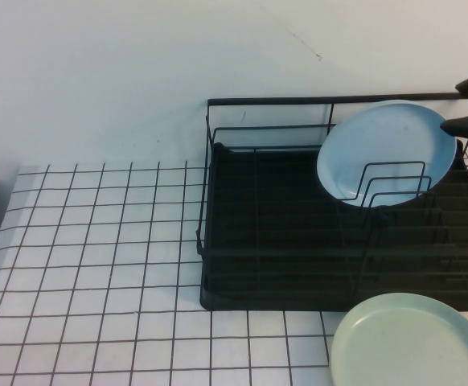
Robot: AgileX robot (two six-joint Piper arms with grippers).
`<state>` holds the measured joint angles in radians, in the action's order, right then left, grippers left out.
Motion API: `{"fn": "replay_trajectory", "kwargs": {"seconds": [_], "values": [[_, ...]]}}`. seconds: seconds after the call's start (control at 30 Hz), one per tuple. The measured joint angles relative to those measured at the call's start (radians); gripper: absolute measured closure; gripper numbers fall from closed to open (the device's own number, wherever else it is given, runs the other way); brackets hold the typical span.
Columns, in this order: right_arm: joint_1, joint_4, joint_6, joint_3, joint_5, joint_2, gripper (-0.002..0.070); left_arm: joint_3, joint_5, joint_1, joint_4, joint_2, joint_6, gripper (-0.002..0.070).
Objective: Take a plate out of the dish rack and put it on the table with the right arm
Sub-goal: Grasp the plate from the shelf
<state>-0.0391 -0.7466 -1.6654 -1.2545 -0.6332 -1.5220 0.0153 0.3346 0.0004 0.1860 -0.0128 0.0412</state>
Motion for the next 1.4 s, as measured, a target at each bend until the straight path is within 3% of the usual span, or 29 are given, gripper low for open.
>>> {"fn": "replay_trajectory", "kwargs": {"seconds": [0.2, 0.67, 0.77, 0.93, 1.0, 1.4], "values": [[0.0, -0.008, -0.075, -0.103, 0.071, -0.147, 0.0234, 0.0, 0.0, 0.0, 0.0, 0.0, 0.0, 0.0678], [-0.031, -0.042, -0.155, -0.153, 0.279, -0.365, 0.0241, 0.0, 0.0, 0.0, 0.0, 0.0, 0.0, 0.0678], [-0.031, -0.081, -0.157, -0.153, 0.315, -0.371, 0.0311, 0.0, 0.0, 0.0, 0.0, 0.0, 0.0, 0.0679], [-0.033, -0.113, -0.159, -0.155, 0.35, -0.371, 0.0585, 0.0, 0.0, 0.0, 0.0, 0.0, 0.0, 0.0678], [-0.035, -0.126, -0.162, -0.155, 0.353, -0.373, 0.0633, 0.0, 0.0, 0.0, 0.0, 0.0, 0.0, 0.0678], [-0.034, -0.14, -0.169, -0.155, 0.357, -0.267, 0.0649, 0.0, 0.0, 0.0, 0.0, 0.0, 0.002, 0.0678]]}}
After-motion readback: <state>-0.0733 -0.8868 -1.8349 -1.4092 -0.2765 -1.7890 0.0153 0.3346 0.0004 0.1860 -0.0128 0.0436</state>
